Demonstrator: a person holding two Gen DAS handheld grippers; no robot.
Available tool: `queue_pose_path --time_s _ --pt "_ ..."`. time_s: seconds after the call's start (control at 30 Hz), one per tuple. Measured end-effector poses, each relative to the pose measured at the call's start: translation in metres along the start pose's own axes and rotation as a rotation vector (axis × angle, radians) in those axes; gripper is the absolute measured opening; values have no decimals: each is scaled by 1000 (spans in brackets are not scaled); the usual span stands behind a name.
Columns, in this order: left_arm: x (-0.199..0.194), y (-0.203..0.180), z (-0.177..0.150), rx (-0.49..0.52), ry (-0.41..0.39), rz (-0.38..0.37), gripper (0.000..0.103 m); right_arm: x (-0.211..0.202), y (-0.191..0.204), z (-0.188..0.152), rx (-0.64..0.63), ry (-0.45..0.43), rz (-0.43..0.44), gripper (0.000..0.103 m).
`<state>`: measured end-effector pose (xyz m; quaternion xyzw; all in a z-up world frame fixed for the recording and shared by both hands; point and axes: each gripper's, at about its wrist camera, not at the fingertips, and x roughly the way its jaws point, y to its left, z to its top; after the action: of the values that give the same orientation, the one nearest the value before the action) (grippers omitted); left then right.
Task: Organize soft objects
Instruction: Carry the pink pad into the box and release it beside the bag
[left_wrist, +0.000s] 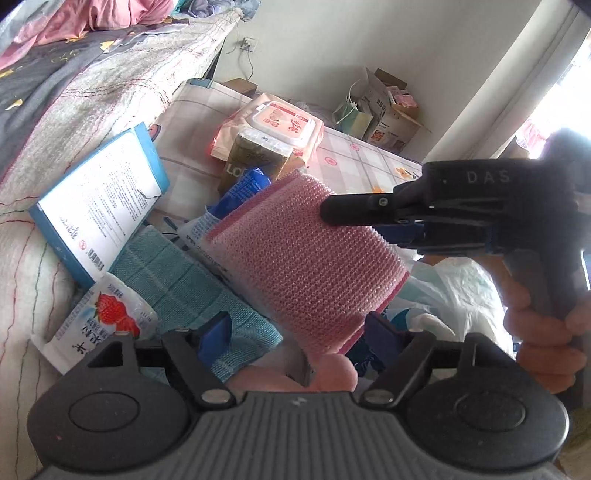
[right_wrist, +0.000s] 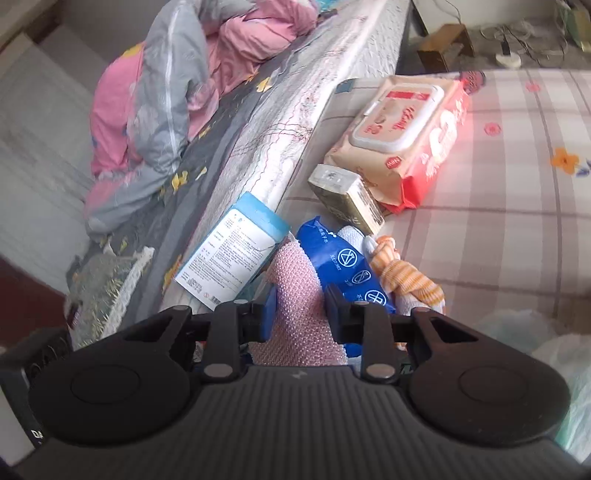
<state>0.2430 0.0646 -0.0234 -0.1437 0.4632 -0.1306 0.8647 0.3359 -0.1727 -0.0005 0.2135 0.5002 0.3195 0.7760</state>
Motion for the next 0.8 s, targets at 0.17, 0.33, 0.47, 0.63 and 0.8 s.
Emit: queue_pose_path --time_s 0.17,0.33,0.47,0.63,0.8 --pt "6 -5 3 -17 2 -32 69 2 -14 -4 86 1 42 26" --pt "-26 -20 -3 16 -66 -21 68 -17 2 -5 65 -22 68 26" --pt "-53 -39 -2 36 -104 -32 67 -45 16 -10 46 -57 103 26" --pt "-75 -92 1 142 -133 -77 67 -105 14 -20 46 -149 134 26" --pt "-57 -158 3 244 -86 -158 67 -182 -22 -36 94 -254 98 26"
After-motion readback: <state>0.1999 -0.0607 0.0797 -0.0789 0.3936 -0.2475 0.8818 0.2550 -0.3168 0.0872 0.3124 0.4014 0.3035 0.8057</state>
